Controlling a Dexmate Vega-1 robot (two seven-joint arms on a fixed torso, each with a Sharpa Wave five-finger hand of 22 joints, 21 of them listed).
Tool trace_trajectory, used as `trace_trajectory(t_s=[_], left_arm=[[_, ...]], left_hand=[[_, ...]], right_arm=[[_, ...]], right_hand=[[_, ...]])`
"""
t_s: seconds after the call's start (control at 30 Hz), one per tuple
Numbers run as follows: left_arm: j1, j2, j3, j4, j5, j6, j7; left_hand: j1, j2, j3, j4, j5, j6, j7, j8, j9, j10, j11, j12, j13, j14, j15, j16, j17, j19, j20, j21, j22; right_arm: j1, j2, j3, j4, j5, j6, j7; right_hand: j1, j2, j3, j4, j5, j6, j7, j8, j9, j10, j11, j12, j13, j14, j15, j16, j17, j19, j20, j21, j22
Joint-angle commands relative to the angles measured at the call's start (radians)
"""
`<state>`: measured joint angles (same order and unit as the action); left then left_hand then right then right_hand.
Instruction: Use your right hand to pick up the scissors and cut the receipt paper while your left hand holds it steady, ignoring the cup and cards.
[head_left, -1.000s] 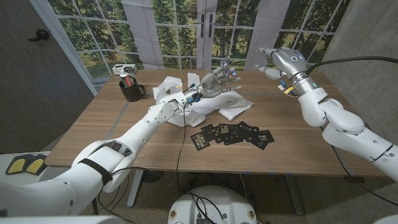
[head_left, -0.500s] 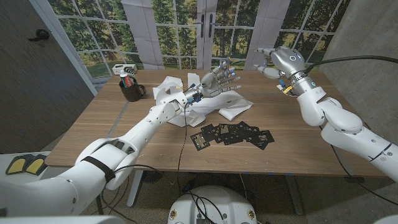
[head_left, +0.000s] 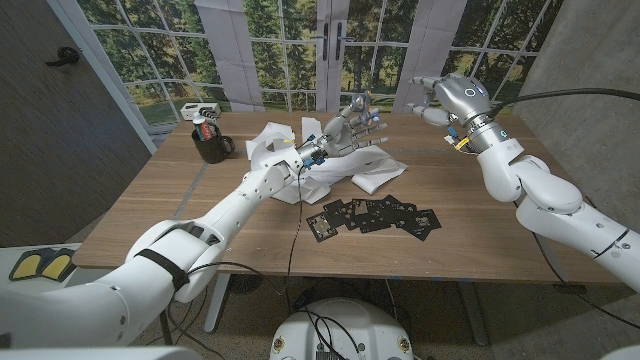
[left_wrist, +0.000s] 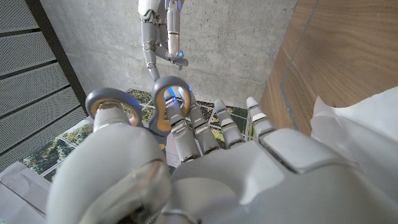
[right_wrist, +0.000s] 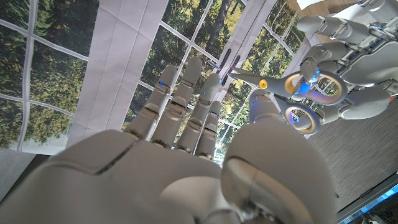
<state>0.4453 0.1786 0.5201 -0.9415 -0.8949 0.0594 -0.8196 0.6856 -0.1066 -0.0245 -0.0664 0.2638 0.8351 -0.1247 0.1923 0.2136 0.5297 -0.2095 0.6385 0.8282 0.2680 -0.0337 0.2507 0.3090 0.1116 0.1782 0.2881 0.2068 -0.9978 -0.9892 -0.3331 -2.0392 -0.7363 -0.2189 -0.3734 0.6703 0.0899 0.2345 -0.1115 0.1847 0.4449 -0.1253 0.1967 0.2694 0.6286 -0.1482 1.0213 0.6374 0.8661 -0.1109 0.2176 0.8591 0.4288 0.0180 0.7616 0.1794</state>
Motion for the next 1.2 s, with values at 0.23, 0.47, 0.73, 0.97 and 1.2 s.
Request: trace_trajectory(t_s=[0.23, 0.47, 0.73, 0.97, 1.2], left_arm=[[-0.018, -0.029, 0.008, 0.055, 0.024, -0.033, -0.02], [-0.041, -0.048, 0.012, 0.111, 0.035, -0.059, -0.064], [-0.056, -0.066, 0.006, 0.15, 0.044, -0.083, -0.088], [-0.081, -0.088, 0.001, 0.215, 0.058, -0.115, -0.105], [-0.111, -0.117, -0.005, 0.289, 0.071, -0.147, -0.14]], left_hand=[[-0.042, -0.04, -0.059, 0.014, 0.046, -0.073, -0.013, -0.018, -0.009, -0.047, -0.002, -0.007, -0.005, -0.028, 0.019, -0.012, 0.01, -0.018, 0.008, -0.009, 0.006], [-0.05, -0.043, -0.113, 0.019, 0.104, -0.265, -0.034, -0.028, -0.021, -0.124, 0.007, -0.041, -0.033, -0.072, 0.048, -0.031, 0.018, -0.037, 0.02, -0.02, 0.007], [-0.051, -0.04, -0.13, 0.021, 0.12, -0.288, -0.043, -0.017, -0.023, -0.137, 0.007, -0.047, -0.04, -0.086, 0.051, -0.035, 0.019, -0.041, 0.022, -0.022, 0.008], [-0.052, -0.037, -0.137, 0.023, 0.127, -0.279, -0.044, -0.01, -0.024, -0.145, 0.011, -0.046, -0.038, -0.091, 0.053, -0.036, 0.021, -0.045, 0.025, -0.024, 0.008], [-0.056, -0.035, -0.151, 0.026, 0.137, -0.279, -0.044, -0.008, -0.024, -0.17, 0.023, -0.057, -0.045, -0.108, 0.065, -0.041, 0.022, -0.051, 0.028, -0.027, 0.008]], right_arm=[[-0.007, -0.008, 0.005, -0.007, -0.026, -0.003, -0.013], [-0.001, -0.007, 0.002, -0.012, -0.035, -0.001, -0.009], [0.01, 0.001, -0.006, -0.015, -0.046, -0.007, 0.001], [0.013, 0.005, -0.006, -0.017, -0.052, -0.01, -0.001], [0.015, 0.011, -0.007, -0.019, -0.06, -0.015, -0.004]], right_hand=[[-0.02, -0.004, -0.01, 0.002, -0.005, 0.005, -0.006, 0.005, 0.0, 0.001, 0.001, 0.008, 0.001, -0.006, -0.106, -0.004, 0.001, 0.006, 0.003, -0.005, 0.002], [-0.027, -0.007, -0.012, 0.002, -0.007, 0.007, -0.007, 0.005, -0.001, 0.001, -0.001, 0.01, -0.003, -0.008, -0.106, -0.005, 0.0, 0.006, 0.004, -0.008, 0.002], [-0.035, -0.009, -0.014, 0.003, -0.009, 0.01, -0.006, 0.005, -0.002, 0.003, 0.003, 0.013, -0.007, -0.006, -0.108, -0.005, -0.001, 0.009, 0.006, -0.012, 0.002], [-0.041, -0.01, -0.016, 0.003, -0.009, 0.011, -0.008, 0.005, -0.002, -0.001, 0.0, 0.017, -0.004, -0.008, -0.107, -0.006, -0.002, 0.008, 0.006, -0.016, 0.002], [-0.051, -0.015, -0.019, 0.006, -0.01, 0.011, -0.006, 0.004, -0.003, 0.0, 0.001, 0.019, -0.007, -0.006, -0.105, -0.005, -0.003, 0.01, 0.009, -0.019, 0.002]])
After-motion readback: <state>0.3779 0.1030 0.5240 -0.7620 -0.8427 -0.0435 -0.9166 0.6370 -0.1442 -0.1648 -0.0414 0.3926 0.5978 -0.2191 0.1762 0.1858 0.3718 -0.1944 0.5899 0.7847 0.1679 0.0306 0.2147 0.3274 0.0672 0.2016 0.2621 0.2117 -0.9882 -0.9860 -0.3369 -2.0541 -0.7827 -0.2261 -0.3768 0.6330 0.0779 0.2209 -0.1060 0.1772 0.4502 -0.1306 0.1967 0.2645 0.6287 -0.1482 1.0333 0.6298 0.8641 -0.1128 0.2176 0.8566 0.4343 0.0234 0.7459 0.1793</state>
